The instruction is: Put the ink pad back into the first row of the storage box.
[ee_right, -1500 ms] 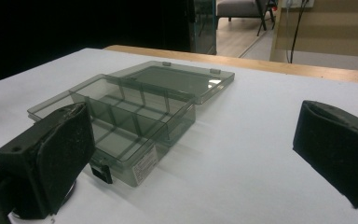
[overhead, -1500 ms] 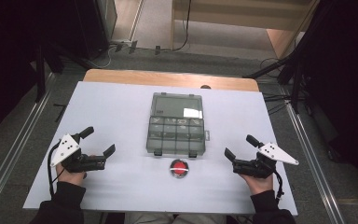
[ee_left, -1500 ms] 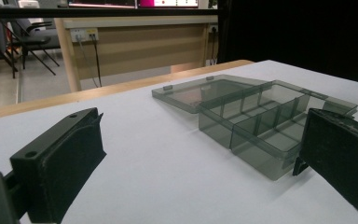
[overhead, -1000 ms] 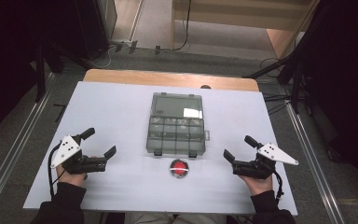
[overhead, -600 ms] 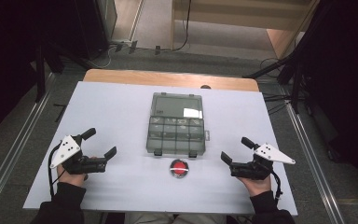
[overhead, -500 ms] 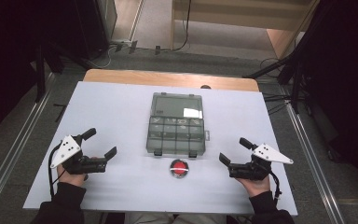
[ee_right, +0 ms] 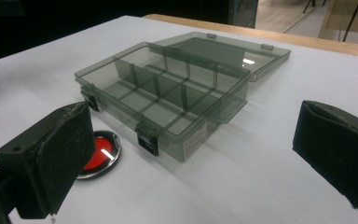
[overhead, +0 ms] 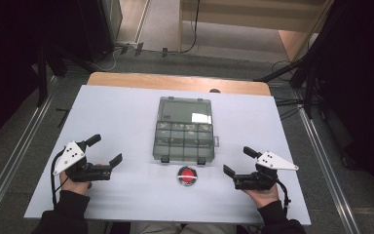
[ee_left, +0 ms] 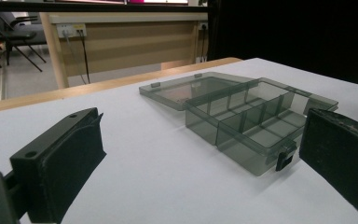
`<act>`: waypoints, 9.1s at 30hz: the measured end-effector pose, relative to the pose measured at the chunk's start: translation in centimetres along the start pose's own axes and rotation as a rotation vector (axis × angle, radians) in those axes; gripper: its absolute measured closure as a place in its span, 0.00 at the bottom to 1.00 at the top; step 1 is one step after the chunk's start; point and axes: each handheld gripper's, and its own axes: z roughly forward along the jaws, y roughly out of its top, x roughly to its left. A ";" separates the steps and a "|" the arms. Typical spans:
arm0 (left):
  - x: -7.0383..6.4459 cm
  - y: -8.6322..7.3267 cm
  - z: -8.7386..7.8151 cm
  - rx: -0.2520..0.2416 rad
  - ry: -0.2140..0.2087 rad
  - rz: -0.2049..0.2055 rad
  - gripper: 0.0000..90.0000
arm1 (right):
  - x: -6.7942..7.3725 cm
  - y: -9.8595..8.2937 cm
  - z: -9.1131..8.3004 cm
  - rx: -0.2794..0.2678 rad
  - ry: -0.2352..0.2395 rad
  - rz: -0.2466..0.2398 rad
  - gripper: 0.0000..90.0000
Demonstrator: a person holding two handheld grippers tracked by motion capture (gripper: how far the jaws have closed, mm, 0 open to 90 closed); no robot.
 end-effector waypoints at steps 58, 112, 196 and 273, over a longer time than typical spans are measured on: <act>-0.1 0.0 -0.2 -0.001 0.022 0.003 0.00 | 7.5 0.2 6.1 0.323 0.260 -0.237 0.00; 0.0 0.0 -0.2 -0.004 0.014 -0.008 0.00 | 8.5 0.0 11.3 0.528 0.180 -0.281 0.34; -0.1 0.0 -0.2 -0.003 0.004 -0.015 0.00 | 4.7 9.8 14.3 0.452 0.018 -0.217 0.34; 0.0 -0.1 0.0 0.000 -0.002 -0.023 0.00 | 0.4 9.2 7.8 0.425 -0.110 -0.037 0.00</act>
